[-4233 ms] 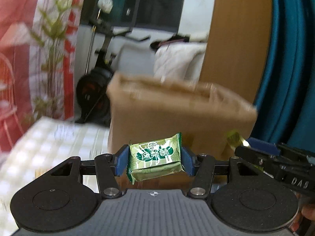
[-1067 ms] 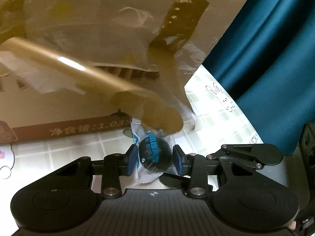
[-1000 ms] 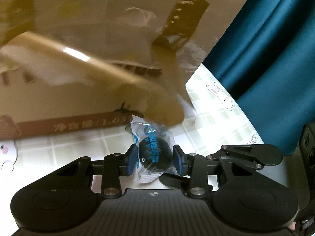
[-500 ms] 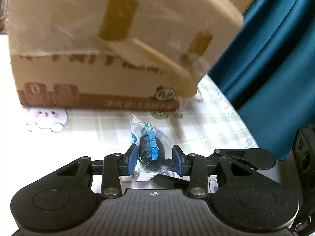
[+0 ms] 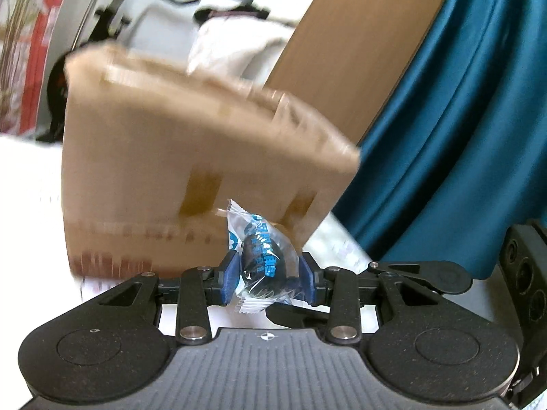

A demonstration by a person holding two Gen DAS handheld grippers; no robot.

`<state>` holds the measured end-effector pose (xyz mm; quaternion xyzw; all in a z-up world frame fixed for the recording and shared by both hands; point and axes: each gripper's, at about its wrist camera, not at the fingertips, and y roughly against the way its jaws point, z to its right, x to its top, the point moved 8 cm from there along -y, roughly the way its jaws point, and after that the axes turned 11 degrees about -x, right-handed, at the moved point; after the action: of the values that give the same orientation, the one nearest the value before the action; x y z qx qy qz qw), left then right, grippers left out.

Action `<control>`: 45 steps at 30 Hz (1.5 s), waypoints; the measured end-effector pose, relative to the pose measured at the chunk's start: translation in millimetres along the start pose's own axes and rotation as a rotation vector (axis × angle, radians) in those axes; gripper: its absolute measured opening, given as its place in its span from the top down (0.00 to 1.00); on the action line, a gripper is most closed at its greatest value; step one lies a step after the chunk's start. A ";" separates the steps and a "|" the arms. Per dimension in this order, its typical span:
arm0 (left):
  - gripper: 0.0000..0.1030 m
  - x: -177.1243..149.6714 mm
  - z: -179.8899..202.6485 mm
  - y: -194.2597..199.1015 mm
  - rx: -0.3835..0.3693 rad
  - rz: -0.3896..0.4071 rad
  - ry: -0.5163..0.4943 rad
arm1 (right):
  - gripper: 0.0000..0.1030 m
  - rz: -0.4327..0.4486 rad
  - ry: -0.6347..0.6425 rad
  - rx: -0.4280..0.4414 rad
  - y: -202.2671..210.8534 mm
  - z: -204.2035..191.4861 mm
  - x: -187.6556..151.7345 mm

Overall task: Organize snacks
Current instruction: 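Carry the candy over the box and open the left tool to drop it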

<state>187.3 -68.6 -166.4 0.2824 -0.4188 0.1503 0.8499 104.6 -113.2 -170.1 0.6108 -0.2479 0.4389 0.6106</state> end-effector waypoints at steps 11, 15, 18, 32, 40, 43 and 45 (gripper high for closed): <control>0.61 87.8 22.8 6.6 -0.041 0.145 -0.069 | 0.83 0.143 0.091 -0.073 15.1 30.2 90.1; 0.62 107.0 10.4 -16.0 -0.022 0.145 -0.060 | 0.83 0.150 0.104 -0.083 -9.8 47.9 113.2; 0.62 122.2 -2.2 -26.0 -0.012 0.134 -0.038 | 0.83 0.130 0.119 -0.094 -31.7 55.2 123.7; 0.39 142.3 -36.9 -30.4 0.151 0.086 -0.044 | 0.73 -0.002 -0.030 -0.125 -90.1 91.8 122.3; 0.13 152.6 -29.6 2.3 0.295 0.114 -0.153 | 0.22 0.035 -0.177 -0.153 -59.9 109.3 124.7; 0.10 157.2 -20.8 13.8 0.344 0.117 -0.194 | 0.07 0.061 -0.242 -0.149 -43.6 113.1 128.3; 0.10 159.2 -13.8 22.2 0.355 0.127 -0.211 | 0.06 0.079 -0.280 -0.151 -33.1 115.9 130.3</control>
<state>281.2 -39.6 -38.5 0.4148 -0.4894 0.2443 0.7272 223.5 -190.2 -63.1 0.6081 -0.3867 0.3533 0.5966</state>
